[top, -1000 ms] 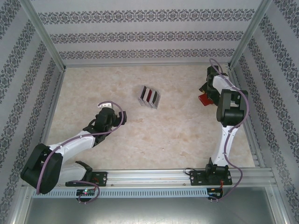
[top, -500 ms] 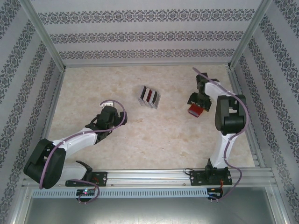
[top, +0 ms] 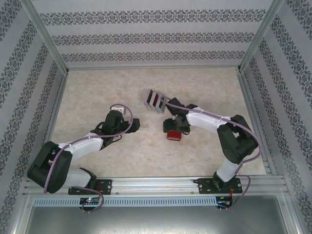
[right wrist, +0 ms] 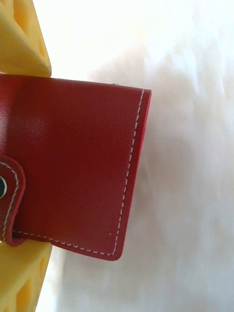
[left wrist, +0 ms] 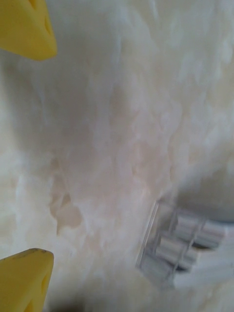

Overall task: Put the credit cards into the card holder
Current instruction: Move the card holder to the center of the table, then pick up the card holder from the center of the table.

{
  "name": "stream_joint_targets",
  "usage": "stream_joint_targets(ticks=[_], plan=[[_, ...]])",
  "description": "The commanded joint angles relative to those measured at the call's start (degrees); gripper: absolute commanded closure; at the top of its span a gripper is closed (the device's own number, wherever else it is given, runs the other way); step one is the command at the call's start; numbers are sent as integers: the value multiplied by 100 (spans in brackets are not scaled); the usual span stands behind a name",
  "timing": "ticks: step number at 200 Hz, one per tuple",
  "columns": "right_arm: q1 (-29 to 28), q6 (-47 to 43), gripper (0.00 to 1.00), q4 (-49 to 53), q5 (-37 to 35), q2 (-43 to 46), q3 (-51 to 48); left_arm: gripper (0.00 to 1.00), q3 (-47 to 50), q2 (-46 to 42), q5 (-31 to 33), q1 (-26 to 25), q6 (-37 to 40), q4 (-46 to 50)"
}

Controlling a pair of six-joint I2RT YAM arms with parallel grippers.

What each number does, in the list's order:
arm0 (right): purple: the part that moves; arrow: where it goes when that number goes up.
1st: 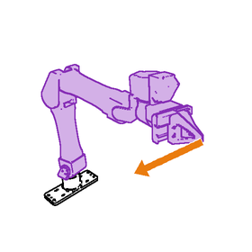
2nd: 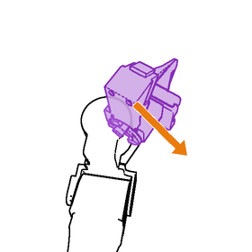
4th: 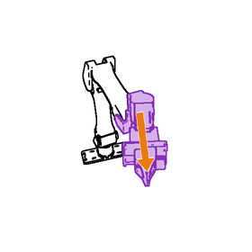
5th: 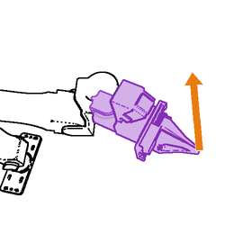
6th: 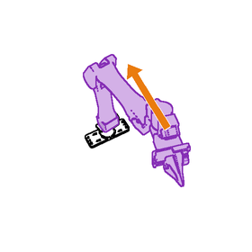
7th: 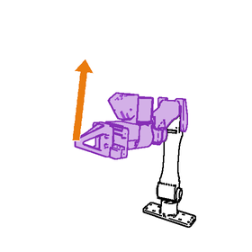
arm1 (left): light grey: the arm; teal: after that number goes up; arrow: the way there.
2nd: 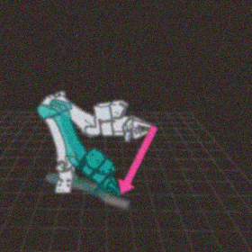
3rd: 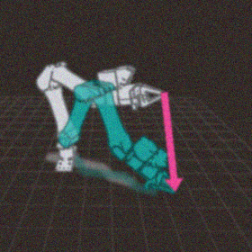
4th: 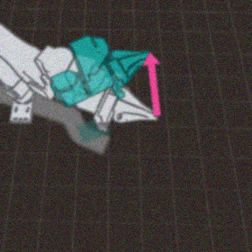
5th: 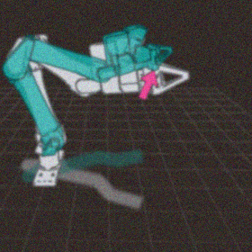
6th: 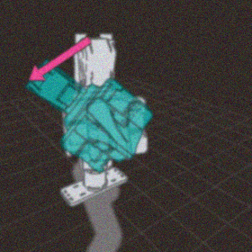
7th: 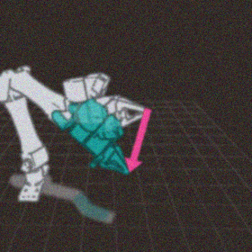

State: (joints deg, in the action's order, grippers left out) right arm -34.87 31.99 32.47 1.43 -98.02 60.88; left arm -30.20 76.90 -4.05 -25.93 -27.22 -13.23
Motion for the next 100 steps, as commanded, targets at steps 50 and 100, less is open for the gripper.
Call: stream_joint_targets(ticks=[50, 100], plan=[[-119, -35, 11, -765, 584, 1216, -931, 6, 31, 471, -1173, -120, -310, -983], [477, 181, 27, -1163, 1766, 1303, -1628, 14, 45, 1133, -2182, -213, -1026, -1802]])
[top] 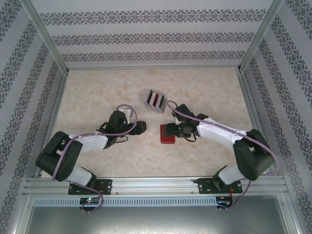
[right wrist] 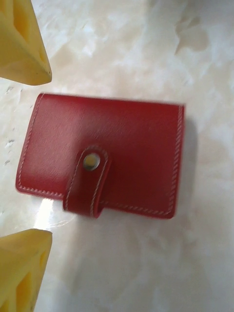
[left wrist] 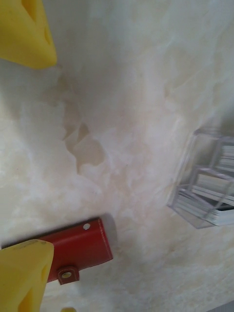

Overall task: Put the credit cards into the card holder
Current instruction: Pick up the card holder from the center of the table.

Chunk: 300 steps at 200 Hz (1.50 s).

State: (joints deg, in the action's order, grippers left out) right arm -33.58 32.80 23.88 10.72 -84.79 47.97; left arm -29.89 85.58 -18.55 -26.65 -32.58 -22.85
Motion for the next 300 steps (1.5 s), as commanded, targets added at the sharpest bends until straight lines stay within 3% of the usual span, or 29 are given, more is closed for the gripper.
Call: stream_joint_targets(ticks=[1, 55, 103, 138, 186, 223, 256, 279, 300], plan=[[354, 115, 27, -322, 871, -15, -352, 14, 21, 283, -749, -148, -497, -864], [388, 434, 42, -1140, 1551, -353, -683, 24, -358, 842, -1089, -494, -664, -776], [392, 510, 60, -1567, 1699, -794, -556, 46, -538, 1578, -1485, -495, -1356, -1071], [371, 413, 68, -1747, 1992, -1145, -380, 55, -700, 1952, -1925, -503, -1636, -1302], [344, 345, 78, -1904, 2072, -1329, -294, 57, -989, 1962, -1935, -508, -1357, -566], [283, 345, 80, -2170, 2203, -1406, -245, 76, -1174, 2013, -1918, -522, -1269, -133], [229, 363, 80, -2295, 2103, -1309, -343, 76, -1244, 1973, -1849, -524, -1176, 139], [234, 290, 83, -2409, 2141, -1333, -328, 69, -1188, 1818, -1854, -519, -1211, 56], [229, 340, 84, -2544, 2162, -1338, -352, 66, -1278, 1718, -1524, -515, -1036, 550]])
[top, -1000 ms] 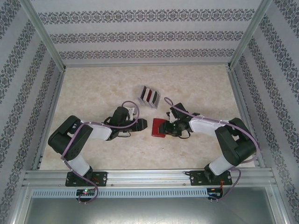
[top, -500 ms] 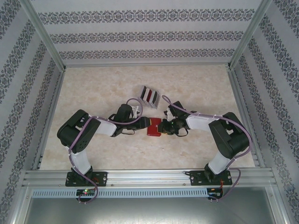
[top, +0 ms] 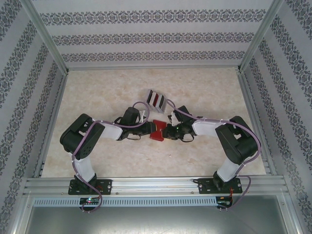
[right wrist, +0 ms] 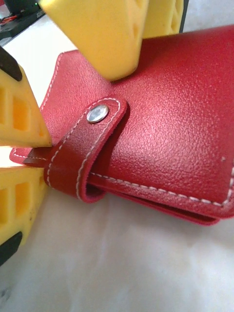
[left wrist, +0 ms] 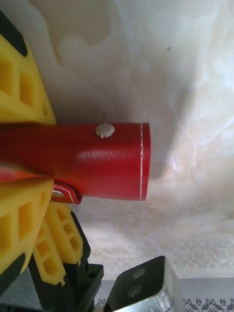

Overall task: Put the credit cards into the card holder
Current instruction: Pick up the card holder from the center of the table.

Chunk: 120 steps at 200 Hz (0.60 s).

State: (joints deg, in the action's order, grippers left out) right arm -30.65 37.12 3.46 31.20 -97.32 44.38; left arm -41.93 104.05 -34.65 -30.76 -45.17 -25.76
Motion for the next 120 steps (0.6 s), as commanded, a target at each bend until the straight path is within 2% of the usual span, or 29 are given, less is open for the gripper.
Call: stream_joint_targets(ticks=[1, 16, 27, 37, 53, 82, 104, 120], plan=[[-59, -92, 84, -508, 114, -94, 8, 66, -76, -125, 89, -104, 230, 860], [-38, -121, 84, -584, 141, -152, 38, 73, -97, -125, 24, -104, 223, 833], [-28, -133, 85, -554, 141, -212, 94, 82, -15, -184, 3, -102, 181, 637], [-33, -96, 81, -556, 74, -158, 60, 86, 38, -265, 70, -104, 203, 597], [-67, -119, 75, -527, -256, 51, -66, 86, 97, -483, 226, -101, 270, 713], [-178, -530, 69, -21, -1033, 356, -79, 79, 249, -944, 433, -102, 384, 697], [-311, -441, 64, -226, -1371, 600, -244, 73, 284, -1114, 558, -99, 473, 791], [-418, -454, 60, -245, -1522, 656, -192, 74, 296, -1150, 491, -97, 483, 730]])
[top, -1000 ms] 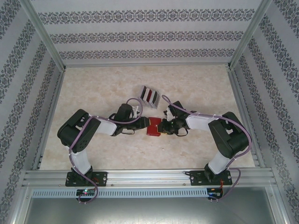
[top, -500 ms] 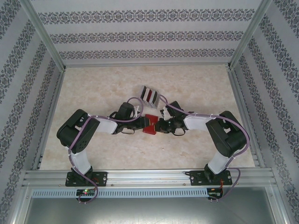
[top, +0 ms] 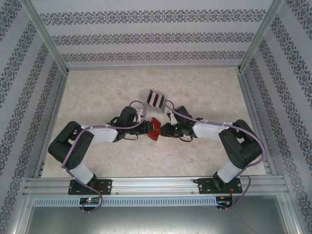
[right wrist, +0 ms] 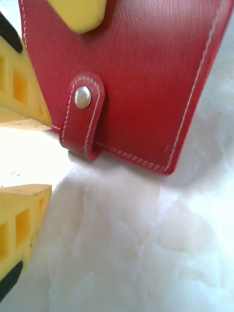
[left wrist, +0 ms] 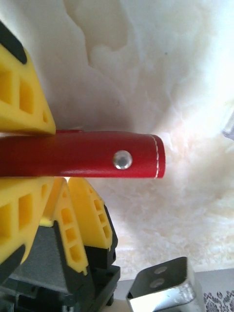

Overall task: Put the credit cards into the card holder
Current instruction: Pick up the card holder from the center of the table, then open the button on the card holder.

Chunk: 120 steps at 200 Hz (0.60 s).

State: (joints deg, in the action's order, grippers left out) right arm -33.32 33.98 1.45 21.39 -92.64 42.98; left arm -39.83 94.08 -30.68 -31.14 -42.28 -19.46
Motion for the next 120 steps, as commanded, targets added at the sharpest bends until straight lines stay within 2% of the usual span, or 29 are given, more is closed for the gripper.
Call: stream_joint_targets(ticks=[1, 26, 48, 100, 120], plan=[[-169, -127, 59, -28, -561, 199, -35, 74, 84, -149, 91, -59, 199, 92], [-375, 139, 55, -184, -713, 296, 9, 100, 48, -19, 20, -60, 147, 93], [-507, 456, 48, -163, -940, 217, 76, 100, 98, -11, -103, -59, -3, -101], [-621, 814, 46, -53, -1343, -35, 134, 100, 98, -30, -137, -60, -46, -94], [-683, 1047, 39, -63, -1426, -146, 253, 100, 91, 20, -92, -59, -45, -72]])
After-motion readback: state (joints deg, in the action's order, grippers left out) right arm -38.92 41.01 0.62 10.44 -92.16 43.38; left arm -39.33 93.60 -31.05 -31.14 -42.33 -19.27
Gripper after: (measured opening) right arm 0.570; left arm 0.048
